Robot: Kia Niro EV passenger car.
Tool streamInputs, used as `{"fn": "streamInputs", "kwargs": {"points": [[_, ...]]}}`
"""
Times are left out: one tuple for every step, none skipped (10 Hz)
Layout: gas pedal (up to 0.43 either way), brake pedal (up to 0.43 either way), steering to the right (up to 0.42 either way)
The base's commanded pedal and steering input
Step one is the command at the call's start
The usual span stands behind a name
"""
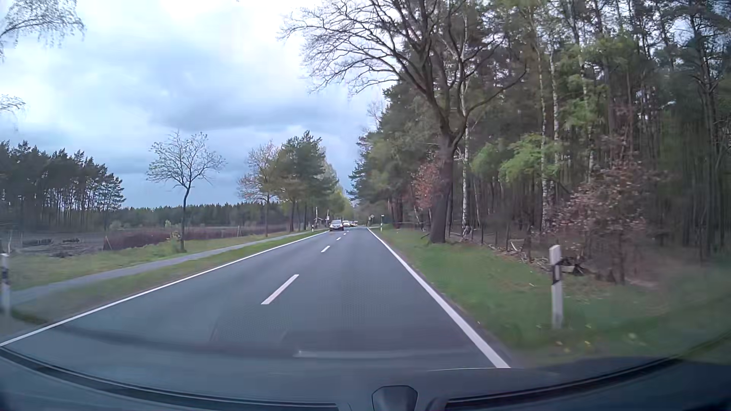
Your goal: Follow the waypoints while adhering to traffic rules and regulations
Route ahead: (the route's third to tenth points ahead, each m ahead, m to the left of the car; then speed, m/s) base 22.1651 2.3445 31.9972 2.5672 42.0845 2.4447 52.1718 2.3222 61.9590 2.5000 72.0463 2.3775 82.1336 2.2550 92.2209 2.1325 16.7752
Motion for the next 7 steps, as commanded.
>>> {"fn": "streamInputs", "kwargs": {"points": [[0.087,0.000,-0.002],[0.087,0.000,-0.002],[0.098,0.000,-0.002],[0.098,0.000,-0.002],[0.098,0.000,-0.002],[0.098,0.000,-0.002],[0.098,0.000,-0.002]]}}
